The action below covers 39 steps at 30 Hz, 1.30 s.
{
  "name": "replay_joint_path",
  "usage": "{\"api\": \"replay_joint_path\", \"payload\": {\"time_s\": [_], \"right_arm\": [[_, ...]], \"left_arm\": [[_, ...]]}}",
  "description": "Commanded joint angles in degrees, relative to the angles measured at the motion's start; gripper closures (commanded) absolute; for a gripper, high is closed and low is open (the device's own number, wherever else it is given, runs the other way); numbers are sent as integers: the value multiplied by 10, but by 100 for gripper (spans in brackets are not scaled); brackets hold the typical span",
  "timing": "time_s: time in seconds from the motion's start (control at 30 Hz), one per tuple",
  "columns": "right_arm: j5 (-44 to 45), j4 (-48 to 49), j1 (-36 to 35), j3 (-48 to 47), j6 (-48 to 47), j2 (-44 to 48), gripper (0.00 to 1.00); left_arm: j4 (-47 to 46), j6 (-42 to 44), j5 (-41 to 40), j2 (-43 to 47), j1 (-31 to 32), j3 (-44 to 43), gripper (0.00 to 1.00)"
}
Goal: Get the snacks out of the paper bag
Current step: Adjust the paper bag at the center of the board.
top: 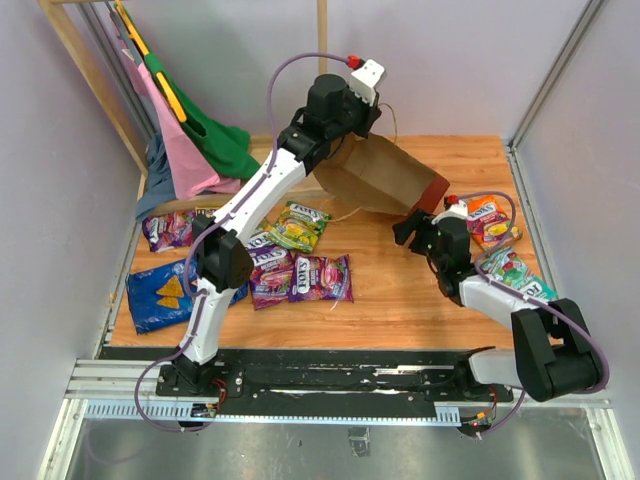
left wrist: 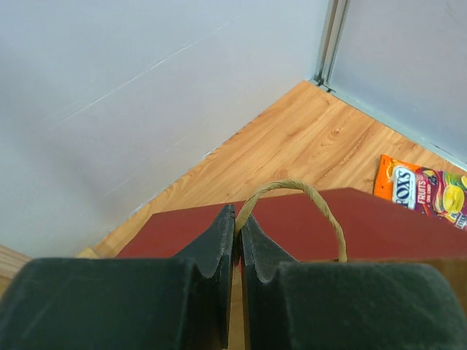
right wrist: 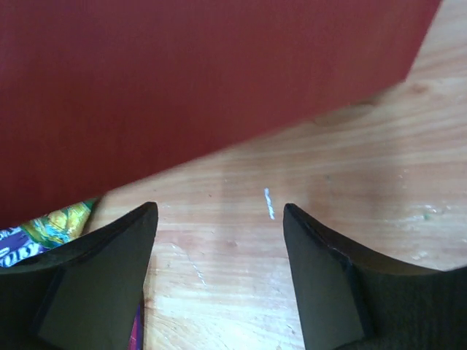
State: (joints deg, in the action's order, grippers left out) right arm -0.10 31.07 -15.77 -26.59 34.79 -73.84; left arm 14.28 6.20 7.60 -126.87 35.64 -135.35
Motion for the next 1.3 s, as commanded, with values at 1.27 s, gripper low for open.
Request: {"api": "replay_joint_path", "payload": {"time_s": [1.27], "right_arm": [[-237, -289, -64, -186, -424, 268, 14]], "left_arm": [[13, 0, -5, -5, -5, -56, 87]]}}
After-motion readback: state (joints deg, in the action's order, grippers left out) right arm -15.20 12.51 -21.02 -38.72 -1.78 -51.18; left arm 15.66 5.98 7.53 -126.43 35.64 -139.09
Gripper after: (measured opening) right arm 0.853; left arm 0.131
